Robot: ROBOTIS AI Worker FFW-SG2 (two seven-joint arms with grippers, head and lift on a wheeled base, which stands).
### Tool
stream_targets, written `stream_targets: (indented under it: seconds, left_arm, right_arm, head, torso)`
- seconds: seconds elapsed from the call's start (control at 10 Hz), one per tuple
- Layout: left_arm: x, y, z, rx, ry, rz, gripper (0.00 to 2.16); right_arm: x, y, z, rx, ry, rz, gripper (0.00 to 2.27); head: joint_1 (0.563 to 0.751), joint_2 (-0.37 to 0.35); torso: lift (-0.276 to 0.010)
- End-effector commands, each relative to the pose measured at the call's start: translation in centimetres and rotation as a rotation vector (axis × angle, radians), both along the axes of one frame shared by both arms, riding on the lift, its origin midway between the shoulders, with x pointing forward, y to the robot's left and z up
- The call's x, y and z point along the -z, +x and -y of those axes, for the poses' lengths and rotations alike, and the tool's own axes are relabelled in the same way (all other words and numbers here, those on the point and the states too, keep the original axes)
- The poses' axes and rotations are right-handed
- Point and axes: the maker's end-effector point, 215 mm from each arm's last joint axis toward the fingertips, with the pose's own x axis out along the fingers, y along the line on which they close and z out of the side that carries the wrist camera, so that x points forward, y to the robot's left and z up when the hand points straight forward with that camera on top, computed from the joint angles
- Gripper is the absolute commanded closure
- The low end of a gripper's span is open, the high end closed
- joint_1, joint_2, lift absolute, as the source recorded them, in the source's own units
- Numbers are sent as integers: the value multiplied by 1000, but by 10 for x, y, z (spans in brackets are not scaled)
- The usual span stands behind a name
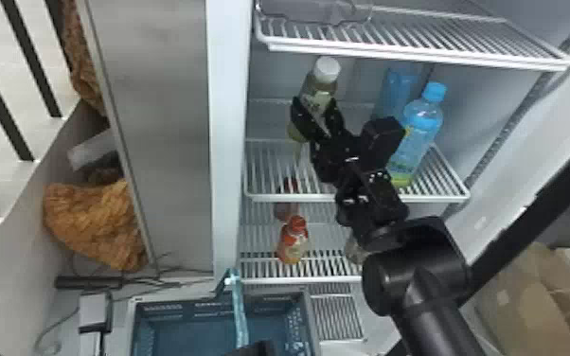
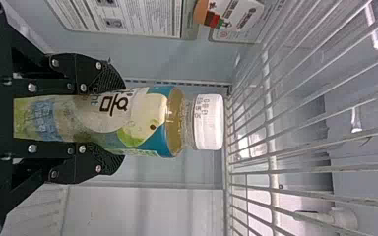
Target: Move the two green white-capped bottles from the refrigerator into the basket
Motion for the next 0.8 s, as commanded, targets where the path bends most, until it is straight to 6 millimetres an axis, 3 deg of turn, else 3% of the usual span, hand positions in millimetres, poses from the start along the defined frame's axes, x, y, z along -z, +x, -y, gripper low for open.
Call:
stream_targets:
  seconds: [0.0, 0.7]
  left_arm:
    - [0, 0, -1, -1, 0, -1, 1182]
    - [1, 0, -3, -9, -1, -3, 1182]
  right_arm:
    - [0, -13, -2, -7, 7, -7, 889]
    - [-32, -81, -11, -75, 17, -27, 889]
  head:
    - [695, -169]
    - [695, -168]
  torso:
    - [-4]
    - [-4]
